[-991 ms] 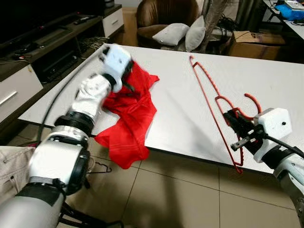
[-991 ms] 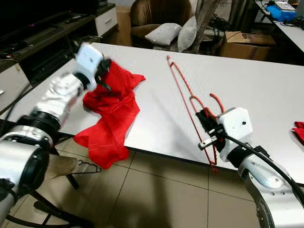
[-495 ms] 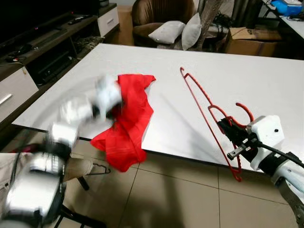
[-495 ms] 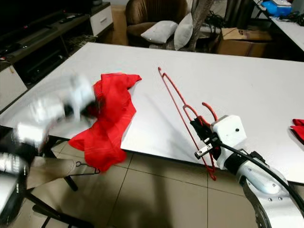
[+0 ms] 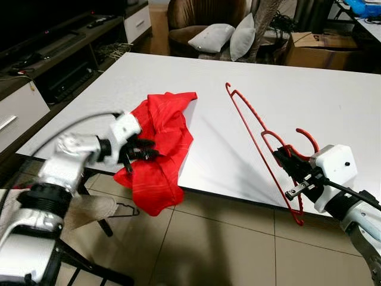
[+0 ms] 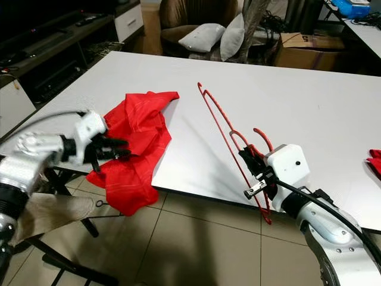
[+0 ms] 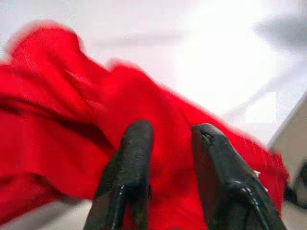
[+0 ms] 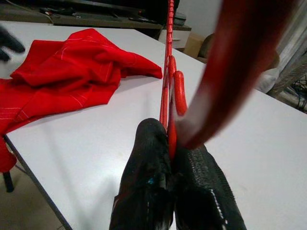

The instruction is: Hang hanger

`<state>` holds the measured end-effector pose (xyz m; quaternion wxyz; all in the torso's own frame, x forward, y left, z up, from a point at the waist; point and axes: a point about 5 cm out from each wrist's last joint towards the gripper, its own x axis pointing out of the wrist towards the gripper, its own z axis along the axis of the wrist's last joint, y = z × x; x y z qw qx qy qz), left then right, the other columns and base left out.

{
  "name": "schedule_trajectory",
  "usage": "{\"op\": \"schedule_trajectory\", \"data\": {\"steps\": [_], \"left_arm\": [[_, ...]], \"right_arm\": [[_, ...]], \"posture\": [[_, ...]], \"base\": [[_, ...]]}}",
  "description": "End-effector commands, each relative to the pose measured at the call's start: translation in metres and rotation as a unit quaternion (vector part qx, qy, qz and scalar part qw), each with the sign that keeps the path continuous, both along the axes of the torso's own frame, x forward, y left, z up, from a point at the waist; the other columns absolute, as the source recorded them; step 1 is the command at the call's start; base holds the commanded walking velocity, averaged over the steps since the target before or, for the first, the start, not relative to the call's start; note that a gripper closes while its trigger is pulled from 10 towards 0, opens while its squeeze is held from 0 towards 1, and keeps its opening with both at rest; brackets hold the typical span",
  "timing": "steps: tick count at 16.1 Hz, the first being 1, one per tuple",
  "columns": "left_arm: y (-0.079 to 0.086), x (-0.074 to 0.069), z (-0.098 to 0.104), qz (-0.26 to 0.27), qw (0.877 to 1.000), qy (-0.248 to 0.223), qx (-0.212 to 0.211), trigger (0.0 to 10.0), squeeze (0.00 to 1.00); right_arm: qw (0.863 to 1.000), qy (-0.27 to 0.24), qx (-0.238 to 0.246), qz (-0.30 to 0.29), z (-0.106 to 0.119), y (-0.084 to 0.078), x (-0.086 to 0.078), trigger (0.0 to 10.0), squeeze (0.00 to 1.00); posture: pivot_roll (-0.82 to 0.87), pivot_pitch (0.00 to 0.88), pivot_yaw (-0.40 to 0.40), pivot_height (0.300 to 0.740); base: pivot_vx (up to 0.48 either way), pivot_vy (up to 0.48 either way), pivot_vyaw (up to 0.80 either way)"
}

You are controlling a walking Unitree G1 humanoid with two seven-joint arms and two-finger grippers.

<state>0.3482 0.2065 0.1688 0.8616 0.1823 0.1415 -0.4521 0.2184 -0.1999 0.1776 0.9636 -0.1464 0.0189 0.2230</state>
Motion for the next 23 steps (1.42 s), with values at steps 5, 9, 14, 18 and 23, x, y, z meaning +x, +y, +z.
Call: {"op": "schedule_trajectory", "data": {"steps": [5,9,14,18,23], "left_arm": [[0.012,0.008,0.068,-0.021,0.988,-0.058,-0.142,10.0,1.00],[-0.039,0.030,0.089,0.010,0.956,-0.081,-0.284,10.0,1.00],[-0.093,0.023,-0.007,0.022,0.997,-0.021,-0.075,10.0,0.00],[-0.077,0.017,-0.046,0.097,0.995,-0.004,0.009,10.0,0.00],[-0.055,0.021,-0.054,0.171,0.984,-0.039,0.015,10.0,0.00]], "right_arm": [[1.000,0.001,-0.008,-0.022,0.001,-0.011,-0.006,10.0,0.00],[0.999,0.001,-0.009,-0.032,0.002,-0.014,-0.005,10.0,0.00],[0.999,0.019,-0.017,-0.031,0.004,-0.019,-0.014,10.0,0.00],[0.999,0.029,-0.017,-0.036,0.002,-0.018,-0.018,10.0,0.00],[0.999,0.033,-0.014,-0.028,0.001,-0.014,-0.015,10.0,0.00]], "posture": [[-0.08,0.000,0.095,0.740],[-0.09,0.000,0.098,0.740],[-0.12,0.000,0.124,0.740],[-0.13,0.000,0.125,0.740],[-0.12,0.000,0.114,0.740]], "base": [[0.000,0.000,0.00],[0.000,0.000,0.00],[0.000,0.000,0.00],[0.000,0.000,0.00],[0.000,0.000,0.00]]}}
